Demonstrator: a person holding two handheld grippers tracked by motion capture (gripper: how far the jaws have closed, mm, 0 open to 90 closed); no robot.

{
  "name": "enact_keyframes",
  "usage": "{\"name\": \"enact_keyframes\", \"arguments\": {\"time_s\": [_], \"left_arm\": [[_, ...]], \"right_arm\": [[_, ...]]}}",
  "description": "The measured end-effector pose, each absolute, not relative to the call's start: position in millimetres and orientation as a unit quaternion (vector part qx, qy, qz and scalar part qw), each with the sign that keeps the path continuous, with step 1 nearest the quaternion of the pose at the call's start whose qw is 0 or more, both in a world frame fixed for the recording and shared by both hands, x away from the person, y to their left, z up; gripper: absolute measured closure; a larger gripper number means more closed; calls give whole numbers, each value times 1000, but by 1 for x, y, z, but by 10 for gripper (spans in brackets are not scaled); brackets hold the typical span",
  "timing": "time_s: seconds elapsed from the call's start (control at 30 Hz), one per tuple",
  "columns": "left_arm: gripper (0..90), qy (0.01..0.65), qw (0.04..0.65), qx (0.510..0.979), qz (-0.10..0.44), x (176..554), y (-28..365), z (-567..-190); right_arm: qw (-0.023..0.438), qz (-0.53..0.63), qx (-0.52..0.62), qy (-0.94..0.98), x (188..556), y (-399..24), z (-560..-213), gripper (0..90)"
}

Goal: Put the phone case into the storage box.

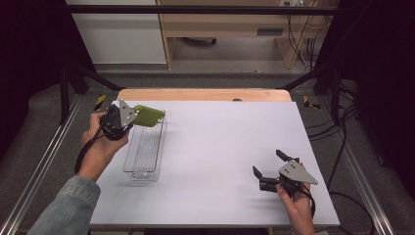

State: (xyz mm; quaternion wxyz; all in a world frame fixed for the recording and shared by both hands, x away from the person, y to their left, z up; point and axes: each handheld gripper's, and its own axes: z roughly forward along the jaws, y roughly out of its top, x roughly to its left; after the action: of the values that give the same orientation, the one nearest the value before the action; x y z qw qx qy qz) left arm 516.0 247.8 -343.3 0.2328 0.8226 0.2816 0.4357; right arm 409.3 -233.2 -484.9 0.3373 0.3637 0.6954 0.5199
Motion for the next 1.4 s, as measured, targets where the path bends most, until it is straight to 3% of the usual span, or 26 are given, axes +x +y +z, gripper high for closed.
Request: {"name": "enact_keyframes", "arguments": {"time_s": [1.4], "left_arm": [[792, 264, 217, 829, 442, 525, 242, -342]], "right_arm": [[337, 521, 360, 697, 409, -232, -485, 30]]}}
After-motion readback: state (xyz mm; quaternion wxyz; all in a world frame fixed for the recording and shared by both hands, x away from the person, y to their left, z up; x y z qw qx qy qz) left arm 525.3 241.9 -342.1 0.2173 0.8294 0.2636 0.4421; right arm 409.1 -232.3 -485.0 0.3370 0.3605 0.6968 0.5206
